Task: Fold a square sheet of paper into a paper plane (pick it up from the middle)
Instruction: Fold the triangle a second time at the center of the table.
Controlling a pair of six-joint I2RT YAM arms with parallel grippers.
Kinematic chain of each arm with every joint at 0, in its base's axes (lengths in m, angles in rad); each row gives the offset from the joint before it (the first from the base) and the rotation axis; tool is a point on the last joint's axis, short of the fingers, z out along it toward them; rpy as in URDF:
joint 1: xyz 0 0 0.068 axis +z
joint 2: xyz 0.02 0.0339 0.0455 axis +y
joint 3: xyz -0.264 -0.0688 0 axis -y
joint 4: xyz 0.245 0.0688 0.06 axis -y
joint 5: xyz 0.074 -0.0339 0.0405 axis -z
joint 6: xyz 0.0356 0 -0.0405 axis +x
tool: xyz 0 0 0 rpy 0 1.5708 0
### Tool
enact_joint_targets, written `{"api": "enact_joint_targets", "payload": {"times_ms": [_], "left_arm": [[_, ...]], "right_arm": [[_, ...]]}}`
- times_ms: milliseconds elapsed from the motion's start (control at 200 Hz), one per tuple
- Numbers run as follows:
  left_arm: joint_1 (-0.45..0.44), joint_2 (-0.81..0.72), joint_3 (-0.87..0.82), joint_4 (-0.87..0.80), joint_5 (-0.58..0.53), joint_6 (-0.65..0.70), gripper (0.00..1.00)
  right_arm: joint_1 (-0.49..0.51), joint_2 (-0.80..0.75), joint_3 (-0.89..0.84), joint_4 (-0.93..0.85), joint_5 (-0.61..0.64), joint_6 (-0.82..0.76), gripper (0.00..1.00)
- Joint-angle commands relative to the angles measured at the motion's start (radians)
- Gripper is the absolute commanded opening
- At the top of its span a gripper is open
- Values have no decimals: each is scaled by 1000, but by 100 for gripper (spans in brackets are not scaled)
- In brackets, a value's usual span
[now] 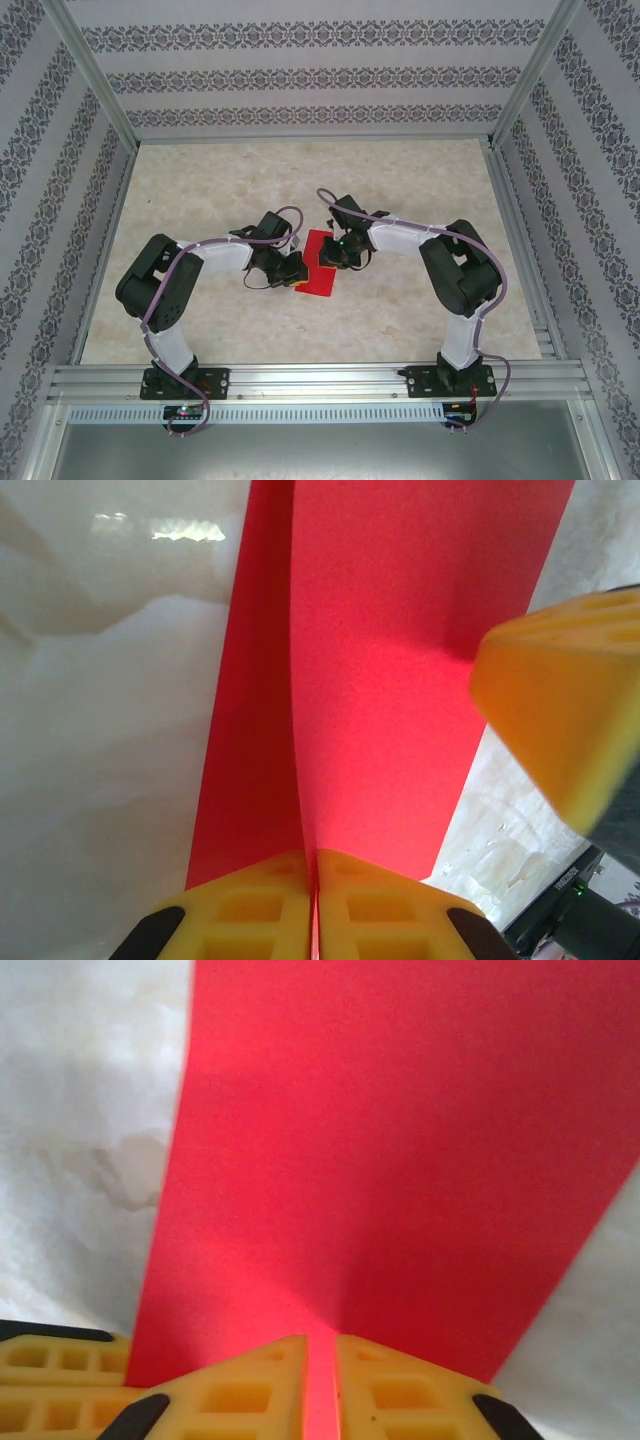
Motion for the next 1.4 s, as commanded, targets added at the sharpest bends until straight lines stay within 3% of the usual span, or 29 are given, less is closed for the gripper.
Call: {"api": "enact_joint_targets", "payload": {"times_ms": [0,370,749,939,1394], "left_arm": [[7,-20,-3,47,21,-23,12],[8,-74,-25,204,132,-103,27],[8,-63,-36,305,150,-150,27],[7,-54,-40,335,137,-161,31],[8,-4,-18,364,145,-177,43]], "right_arm": [[-5,26,-6,12,0,9,13],[-23,53,-21,12,1,3,12],[-59,21,-44,65,-76,33,13],[-84,-34,-27,70,-119,22,23],[-146,-132,-108,78,-95,47,29]]}}
